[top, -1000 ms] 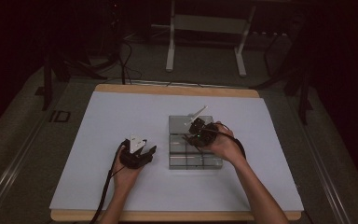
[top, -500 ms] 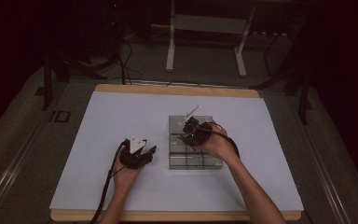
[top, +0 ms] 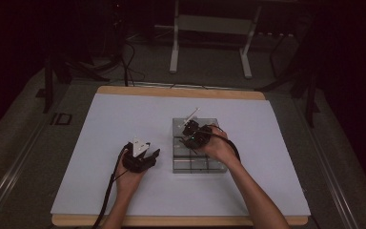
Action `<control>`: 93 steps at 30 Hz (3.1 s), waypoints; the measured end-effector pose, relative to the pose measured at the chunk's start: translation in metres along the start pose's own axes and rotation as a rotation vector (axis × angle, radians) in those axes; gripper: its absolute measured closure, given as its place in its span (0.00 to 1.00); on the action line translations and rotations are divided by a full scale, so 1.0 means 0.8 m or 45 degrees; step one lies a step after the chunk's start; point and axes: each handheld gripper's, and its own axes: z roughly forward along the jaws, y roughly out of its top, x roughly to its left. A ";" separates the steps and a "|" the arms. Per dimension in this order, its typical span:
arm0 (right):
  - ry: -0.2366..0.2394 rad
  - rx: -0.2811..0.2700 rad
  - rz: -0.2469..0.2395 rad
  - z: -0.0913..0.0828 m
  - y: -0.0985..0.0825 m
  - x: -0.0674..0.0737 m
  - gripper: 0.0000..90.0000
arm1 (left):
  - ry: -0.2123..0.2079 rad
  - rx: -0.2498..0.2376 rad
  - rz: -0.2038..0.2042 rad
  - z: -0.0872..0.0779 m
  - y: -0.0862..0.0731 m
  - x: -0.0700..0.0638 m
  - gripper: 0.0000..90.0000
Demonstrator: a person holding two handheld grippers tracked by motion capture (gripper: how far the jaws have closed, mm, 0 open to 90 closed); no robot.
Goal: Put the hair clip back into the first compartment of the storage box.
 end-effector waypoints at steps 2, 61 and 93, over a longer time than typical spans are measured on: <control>-0.002 0.003 0.002 0.003 0.001 0.000 0.93 | 0.001 -0.001 -0.001 0.000 0.000 0.000 0.57; -0.037 -0.110 0.077 -0.026 -0.026 -0.026 0.74 | 0.003 -0.003 -0.001 0.000 0.000 0.000 0.57; -0.110 -0.301 0.178 -0.059 -0.079 -0.070 0.69 | 0.014 -0.002 -0.003 0.001 0.000 -0.001 0.56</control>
